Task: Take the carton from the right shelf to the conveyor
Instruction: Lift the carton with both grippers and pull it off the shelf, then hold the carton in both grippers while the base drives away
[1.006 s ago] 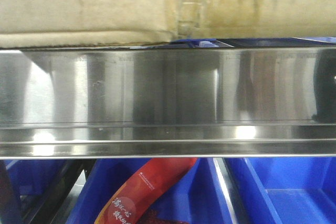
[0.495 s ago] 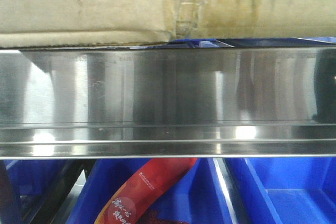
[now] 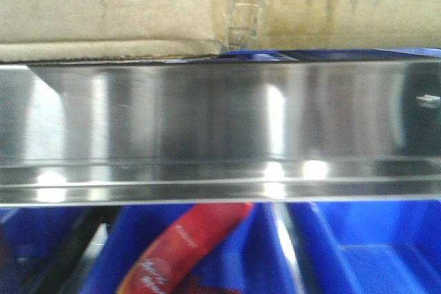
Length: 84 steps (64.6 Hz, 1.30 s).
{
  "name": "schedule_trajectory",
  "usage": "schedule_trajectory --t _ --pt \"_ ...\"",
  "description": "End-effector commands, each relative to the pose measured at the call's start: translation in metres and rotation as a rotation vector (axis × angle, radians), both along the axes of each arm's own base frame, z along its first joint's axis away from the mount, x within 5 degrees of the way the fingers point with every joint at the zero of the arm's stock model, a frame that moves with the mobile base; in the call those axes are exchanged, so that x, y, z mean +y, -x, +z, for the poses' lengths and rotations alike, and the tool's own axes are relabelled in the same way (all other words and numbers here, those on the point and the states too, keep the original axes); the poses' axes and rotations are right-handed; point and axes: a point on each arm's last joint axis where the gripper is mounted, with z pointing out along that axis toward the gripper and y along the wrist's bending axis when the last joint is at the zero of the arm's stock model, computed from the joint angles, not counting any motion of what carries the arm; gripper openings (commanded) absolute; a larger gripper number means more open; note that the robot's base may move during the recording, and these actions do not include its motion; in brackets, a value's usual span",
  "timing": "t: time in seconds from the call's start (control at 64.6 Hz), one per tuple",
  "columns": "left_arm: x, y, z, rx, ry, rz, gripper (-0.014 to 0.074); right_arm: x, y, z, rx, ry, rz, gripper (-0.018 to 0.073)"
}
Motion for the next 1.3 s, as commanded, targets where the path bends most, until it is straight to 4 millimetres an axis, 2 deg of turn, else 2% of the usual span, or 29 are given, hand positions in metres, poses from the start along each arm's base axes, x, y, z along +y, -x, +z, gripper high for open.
schedule_trajectory --t 0.0,1.285 --pt "0.0017 0.0037 0.0053 -0.035 0.001 -0.010 -0.0017 -0.0035 -0.0005 0.0045 -0.056 0.021 -0.007 -0.0069" --pt "0.0018 0.0037 0.0053 -0.036 -0.001 -0.009 -0.0017 -0.0035 -0.0005 0.0045 -0.056 0.021 -0.007 -0.0069"
